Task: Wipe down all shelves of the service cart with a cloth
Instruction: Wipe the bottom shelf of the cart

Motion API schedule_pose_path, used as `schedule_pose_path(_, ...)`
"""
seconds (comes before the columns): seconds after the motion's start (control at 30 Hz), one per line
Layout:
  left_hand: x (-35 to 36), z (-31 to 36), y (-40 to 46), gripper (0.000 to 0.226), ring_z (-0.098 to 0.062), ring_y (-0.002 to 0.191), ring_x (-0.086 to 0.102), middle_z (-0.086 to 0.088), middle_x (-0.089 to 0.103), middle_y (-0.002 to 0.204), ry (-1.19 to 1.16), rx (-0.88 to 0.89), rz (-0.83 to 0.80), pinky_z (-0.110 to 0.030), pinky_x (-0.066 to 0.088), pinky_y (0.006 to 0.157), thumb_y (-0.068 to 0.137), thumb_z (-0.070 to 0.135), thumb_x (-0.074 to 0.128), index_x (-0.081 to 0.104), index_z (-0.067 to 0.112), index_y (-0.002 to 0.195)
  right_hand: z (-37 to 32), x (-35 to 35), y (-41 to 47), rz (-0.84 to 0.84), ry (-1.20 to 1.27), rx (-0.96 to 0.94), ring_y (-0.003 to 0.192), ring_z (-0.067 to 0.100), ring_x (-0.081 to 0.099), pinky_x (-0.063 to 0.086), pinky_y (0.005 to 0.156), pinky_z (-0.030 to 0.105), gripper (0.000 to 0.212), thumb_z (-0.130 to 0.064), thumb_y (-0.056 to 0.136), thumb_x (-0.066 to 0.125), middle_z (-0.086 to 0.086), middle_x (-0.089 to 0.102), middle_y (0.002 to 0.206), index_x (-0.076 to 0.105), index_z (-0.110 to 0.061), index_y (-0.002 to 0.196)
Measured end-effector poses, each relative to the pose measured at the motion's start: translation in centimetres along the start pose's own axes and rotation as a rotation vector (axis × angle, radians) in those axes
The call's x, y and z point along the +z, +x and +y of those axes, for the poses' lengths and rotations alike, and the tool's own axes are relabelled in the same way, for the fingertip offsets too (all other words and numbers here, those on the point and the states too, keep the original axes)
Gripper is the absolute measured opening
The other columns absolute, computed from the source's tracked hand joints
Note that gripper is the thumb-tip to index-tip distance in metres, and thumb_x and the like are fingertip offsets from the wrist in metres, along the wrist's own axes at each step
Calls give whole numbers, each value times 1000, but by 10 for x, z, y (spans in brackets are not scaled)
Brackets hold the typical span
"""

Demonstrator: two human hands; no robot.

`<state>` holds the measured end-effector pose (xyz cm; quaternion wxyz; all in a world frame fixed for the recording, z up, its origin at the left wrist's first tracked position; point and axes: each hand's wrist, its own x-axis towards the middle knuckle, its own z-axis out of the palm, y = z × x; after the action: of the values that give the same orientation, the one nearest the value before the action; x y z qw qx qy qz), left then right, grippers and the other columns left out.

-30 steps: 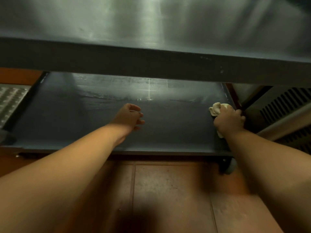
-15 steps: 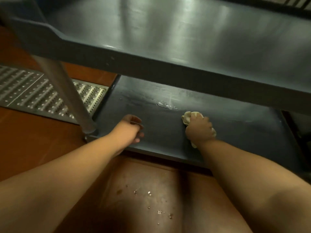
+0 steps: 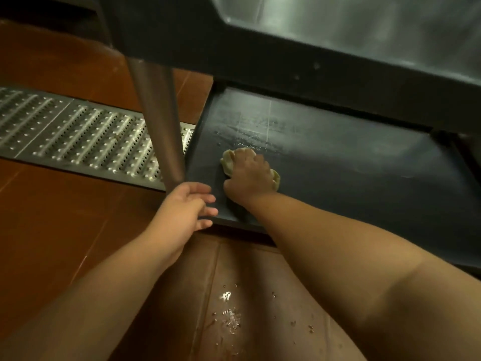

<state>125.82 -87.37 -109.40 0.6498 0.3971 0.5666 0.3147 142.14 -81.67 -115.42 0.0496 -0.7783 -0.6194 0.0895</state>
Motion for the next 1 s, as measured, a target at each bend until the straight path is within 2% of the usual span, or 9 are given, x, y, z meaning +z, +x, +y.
schedule_pose_path(0.1, 7, -9, 5, 28, -19, 83, 64, -9, 65, 106, 11, -1, -30, -34, 53, 74, 95, -1, 40, 56, 11, 114, 21, 3, -9, 58, -88, -48, 123, 38, 45, 39, 100, 45, 61, -41, 83, 57, 7, 47, 144, 46, -27, 141)
schedule_pose_path(0.17, 16, -14, 9, 28, -19, 84, 65, -8, 65, 105, 18, 1, -56, -34, 53, 73, 95, -1, 40, 57, 11, 113, 36, 11, -16, 98, -154, -55, 137, 43, 36, 34, 109, 54, 66, -51, 86, 51, 2, 39, 156, 36, -39, 149)
schedule_pose_path(0.23, 25, -16, 15, 30, -19, 82, 67, -8, 66, 104, 39, 17, -56, -32, 54, 69, 94, -3, 40, 58, 13, 112, 45, 18, -19, 117, -115, -92, 141, 42, 32, 33, 111, 57, 68, -56, 89, 48, 0, 30, 161, 28, -44, 152)
schedule_pose_path(0.3, 31, -17, 21, 31, -18, 80, 68, -7, 67, 102, 46, 40, -43, -31, 55, 66, 92, -4, 40, 58, 14, 110, 44, 23, -19, 148, -114, -150, 135, 39, 39, 40, 105, 52, 65, -54, 91, 49, 0, 30, 162, 28, -45, 152)
schedule_pose_path(0.4, 43, -21, 27, 30, -19, 83, 69, -7, 68, 103, 36, 65, -14, -32, 55, 66, 92, -2, 42, 59, 17, 108, 41, 24, -16, 190, -163, -200, 123, 39, 46, 45, 92, 49, 58, -38, 93, 51, -1, 34, 158, 35, -50, 147)
schedule_pose_path(0.5, 62, -22, 30, 30, -20, 84, 68, -7, 66, 101, -24, 87, 26, -32, 54, 66, 92, -3, 41, 58, 14, 111, 51, 18, -15, 184, -141, -179, 116, 38, 47, 43, 87, 47, 56, -25, 93, 51, -5, 36, 156, 44, -49, 143)
schedule_pose_path(0.63, 99, -24, 27, 27, -21, 83, 68, -5, 67, 98, -36, 107, 7, -31, 53, 65, 93, -1, 43, 58, 15, 109, 98, 7, -20, 185, -139, -145, 111, 37, 47, 39, 85, 44, 52, -20, 93, 50, -9, 37, 156, 52, -47, 138)
schedule_pose_path(0.87, 173, -15, 30, 30, -18, 70, 63, -1, 62, 85, -32, 114, -7, -30, 49, 60, 92, -6, 37, 54, 18, 94, 203, -14, -34, 162, -132, -14, 117, 36, 46, 41, 88, 47, 52, -20, 93, 48, -10, 35, 158, 49, -40, 141)
schedule_pose_path(1.0, 217, -15, 32, 31, -19, 67, 61, -3, 61, 84, 12, 132, -48, -28, 46, 58, 90, -7, 34, 53, 17, 93, 259, -20, -46, 190, -145, 47, 117, 34, 46, 41, 89, 48, 55, -20, 91, 47, -11, 35, 159, 47, -40, 142)
